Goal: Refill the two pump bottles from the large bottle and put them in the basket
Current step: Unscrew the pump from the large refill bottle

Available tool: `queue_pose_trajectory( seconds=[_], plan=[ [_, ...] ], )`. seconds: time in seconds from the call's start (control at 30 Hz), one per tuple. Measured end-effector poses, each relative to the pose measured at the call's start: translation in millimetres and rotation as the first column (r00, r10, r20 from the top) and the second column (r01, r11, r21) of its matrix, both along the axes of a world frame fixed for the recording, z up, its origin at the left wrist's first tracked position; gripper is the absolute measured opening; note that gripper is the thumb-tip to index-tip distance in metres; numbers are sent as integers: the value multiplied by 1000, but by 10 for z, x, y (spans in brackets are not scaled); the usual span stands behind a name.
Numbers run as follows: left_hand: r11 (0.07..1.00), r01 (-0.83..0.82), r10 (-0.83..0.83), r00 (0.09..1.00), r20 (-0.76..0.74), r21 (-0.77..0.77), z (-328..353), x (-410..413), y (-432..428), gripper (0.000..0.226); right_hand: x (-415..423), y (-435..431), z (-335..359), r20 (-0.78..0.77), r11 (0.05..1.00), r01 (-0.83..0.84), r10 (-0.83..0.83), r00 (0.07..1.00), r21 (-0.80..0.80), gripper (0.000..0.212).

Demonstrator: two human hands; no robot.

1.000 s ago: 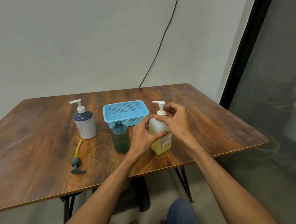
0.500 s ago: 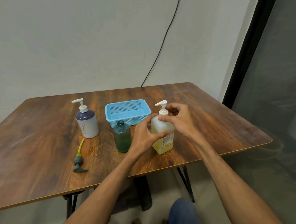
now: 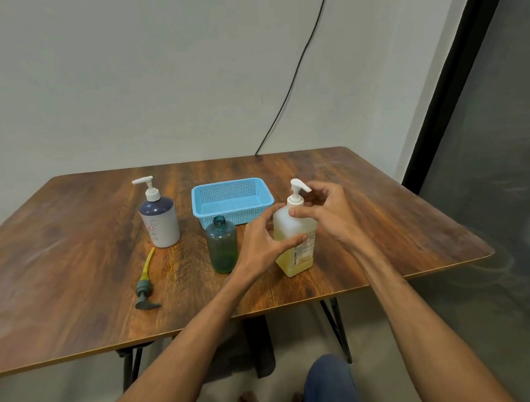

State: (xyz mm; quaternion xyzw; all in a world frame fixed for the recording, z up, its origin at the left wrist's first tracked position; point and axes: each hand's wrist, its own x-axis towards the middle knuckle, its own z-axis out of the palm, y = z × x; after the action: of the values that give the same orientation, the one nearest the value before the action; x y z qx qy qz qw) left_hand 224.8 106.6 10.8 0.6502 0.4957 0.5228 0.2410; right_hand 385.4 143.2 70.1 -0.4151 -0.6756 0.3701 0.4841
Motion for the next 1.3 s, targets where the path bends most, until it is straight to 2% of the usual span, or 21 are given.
queue_pose_trajectory(
  seconds=[0.07,0.17,0.27,0.37,0.47,0.57,0.7,0.77,0.9,1.0,1.1,1.17,1.3],
  plan=[
    [1000,-5,5,1000,-11,4,-8,4,13,75,38,-7,21,23,1000,-21,21,1000,5,42],
    [1000,-16,16,1000,-12,3,-4,24,14,74,-41,-23,-31,82,994,90,-95,992,64,50],
    [1000,-11,12,1000,-10,7,9,23,0,69,-112,-29,-68,22,980,180,-182,983,82,39],
    [1000,-10,10,1000,-4,2,14,13,3,71,-54,-2,-31,-48,998,66,-65,997,2,33],
    [1000,-15,15,1000,-17,-2,3,15,14,75,28,-4,-16,-52,1000,2,-1,999,8,36],
    [1000,-18,18,1000,-20,1,-7,21,19,75,-29,-30,-39,-39,999,36,-35,999,36,41],
    [1000,-17,17,1000,-22,-3,6,26,7,71,-98,-2,-92,-63,990,132,-128,990,53,32],
    [1000,-16,16,1000,-15,-7,11,24,8,71,-75,-14,-48,-47,994,99,-97,994,44,28],
    [1000,-24,23,1000,-13,-12,11,21,17,74,-36,-38,-14,-102,999,34,-32,994,10,37],
    [1000,-23,23,1000,-10,-14,11,28,3,68,-101,-37,-57,-61,996,77,-75,995,36,41],
    [999,-27,27,1000,-15,-16,-4,31,8,74,-153,-19,-80,-54,987,137,-132,990,88,33],
    [999,-27,27,1000,-16,-17,-4,29,7,76,-126,6,-68,-45,992,100,-97,994,80,26],
    [999,-31,30,999,-23,-23,-14,27,12,77,-29,-14,-5,-118,1000,-19,21,993,20,31]
  ],
)
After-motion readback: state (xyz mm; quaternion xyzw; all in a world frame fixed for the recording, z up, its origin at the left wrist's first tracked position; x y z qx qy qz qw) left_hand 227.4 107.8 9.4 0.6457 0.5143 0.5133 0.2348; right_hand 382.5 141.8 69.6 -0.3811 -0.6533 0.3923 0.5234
